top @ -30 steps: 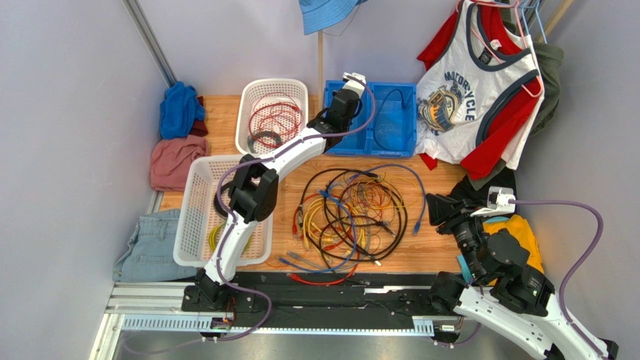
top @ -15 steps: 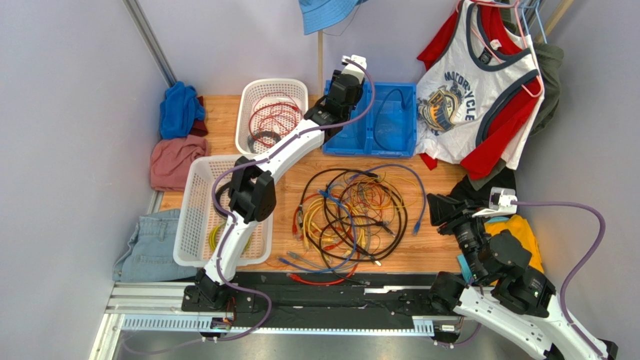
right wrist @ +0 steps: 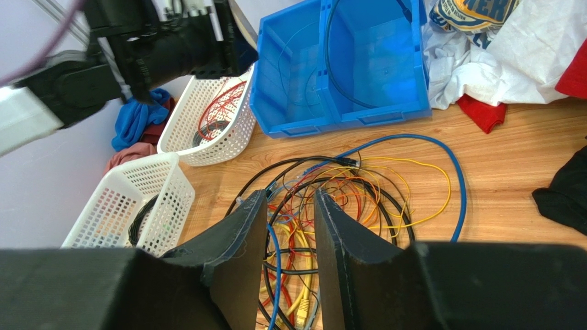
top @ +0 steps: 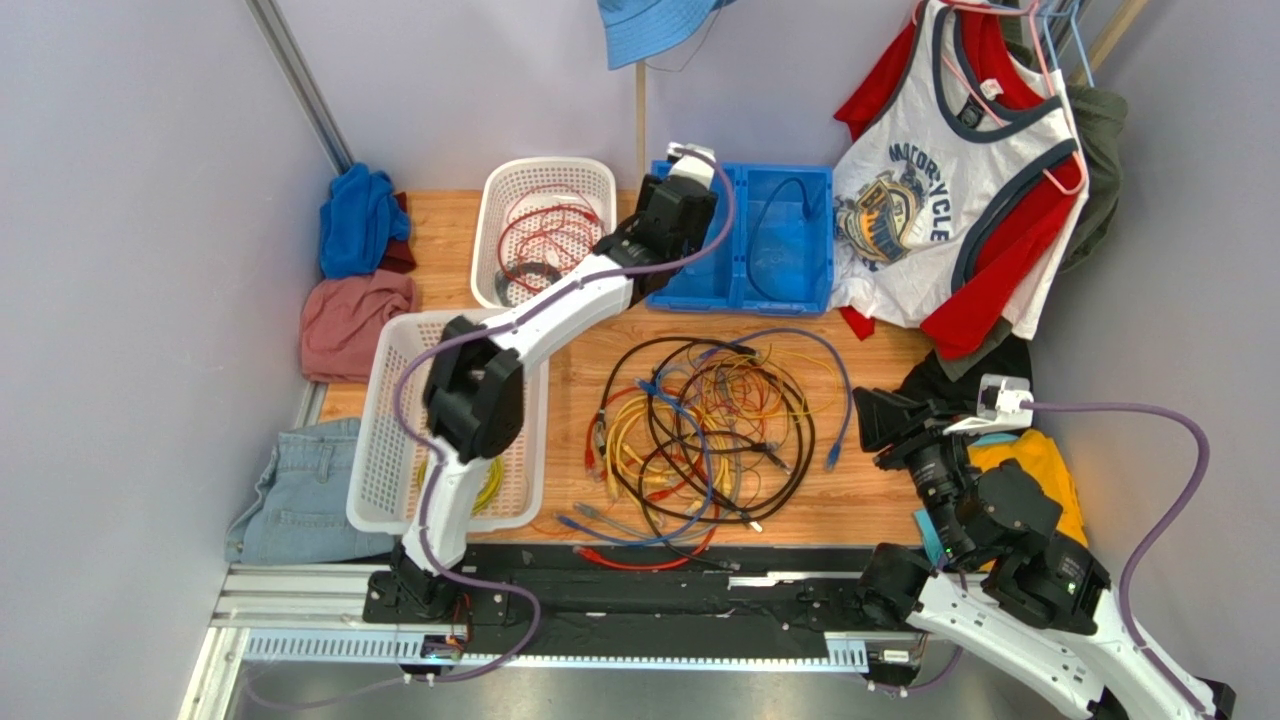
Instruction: Untangle the cables
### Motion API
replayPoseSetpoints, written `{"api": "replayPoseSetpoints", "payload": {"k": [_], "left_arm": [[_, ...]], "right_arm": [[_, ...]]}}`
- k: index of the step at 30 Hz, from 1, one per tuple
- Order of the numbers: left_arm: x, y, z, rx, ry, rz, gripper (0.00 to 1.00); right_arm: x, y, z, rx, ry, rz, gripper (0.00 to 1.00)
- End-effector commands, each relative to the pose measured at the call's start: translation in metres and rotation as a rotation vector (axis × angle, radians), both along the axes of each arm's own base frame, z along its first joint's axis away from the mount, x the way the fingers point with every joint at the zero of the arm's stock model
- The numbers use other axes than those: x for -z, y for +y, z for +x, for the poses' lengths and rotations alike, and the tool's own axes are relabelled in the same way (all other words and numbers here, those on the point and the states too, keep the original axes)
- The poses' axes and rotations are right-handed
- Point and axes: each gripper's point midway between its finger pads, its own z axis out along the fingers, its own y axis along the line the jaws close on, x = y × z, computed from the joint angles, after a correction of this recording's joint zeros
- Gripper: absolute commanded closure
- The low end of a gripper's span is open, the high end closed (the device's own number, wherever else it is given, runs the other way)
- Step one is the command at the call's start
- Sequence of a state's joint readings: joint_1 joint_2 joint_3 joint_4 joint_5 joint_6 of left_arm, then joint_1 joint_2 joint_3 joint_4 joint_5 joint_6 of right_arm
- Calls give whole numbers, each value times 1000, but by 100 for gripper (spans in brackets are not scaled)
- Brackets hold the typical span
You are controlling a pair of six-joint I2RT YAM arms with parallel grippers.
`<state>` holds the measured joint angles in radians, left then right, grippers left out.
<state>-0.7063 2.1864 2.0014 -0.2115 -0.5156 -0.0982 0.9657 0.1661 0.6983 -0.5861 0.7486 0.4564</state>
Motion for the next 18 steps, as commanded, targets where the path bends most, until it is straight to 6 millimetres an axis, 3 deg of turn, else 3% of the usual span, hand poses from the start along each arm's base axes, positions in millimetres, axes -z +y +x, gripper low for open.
{"api": "replayPoseSetpoints", "payload": {"k": [1,3,4,6,7,8,10,12,13,18], "left_arm": [[-84,-24,-95,71,-76,-216,30],[-72,-40,-128,124,-41,-258,27],[-54,-50,-158,165,-2,-242,22],[-33,-60,-188,209,68,-256,17],[-16,-65,-216,252,113,-244,3],[-7,-69,-232,270,156,-274,3],[16,-62,-268,299,213,-267,3],[25,-54,-290,294,260,-320,3],[33,-40,-306,300,281,-328,4],[55,-19,-352,332,389,-418,9]], "right_arm": [[2,10,2,-22,2,31,64],[5,19,1,-57,15,47,62],[9,25,0,-79,29,48,59],[16,31,1,-95,59,53,54],[20,36,-1,-115,75,51,53],[23,38,-1,-122,84,51,52],[31,43,-1,-137,114,40,47],[38,47,-2,-148,137,22,43],[43,48,-2,-154,155,11,42],[64,58,-4,-177,223,-15,38]]}}
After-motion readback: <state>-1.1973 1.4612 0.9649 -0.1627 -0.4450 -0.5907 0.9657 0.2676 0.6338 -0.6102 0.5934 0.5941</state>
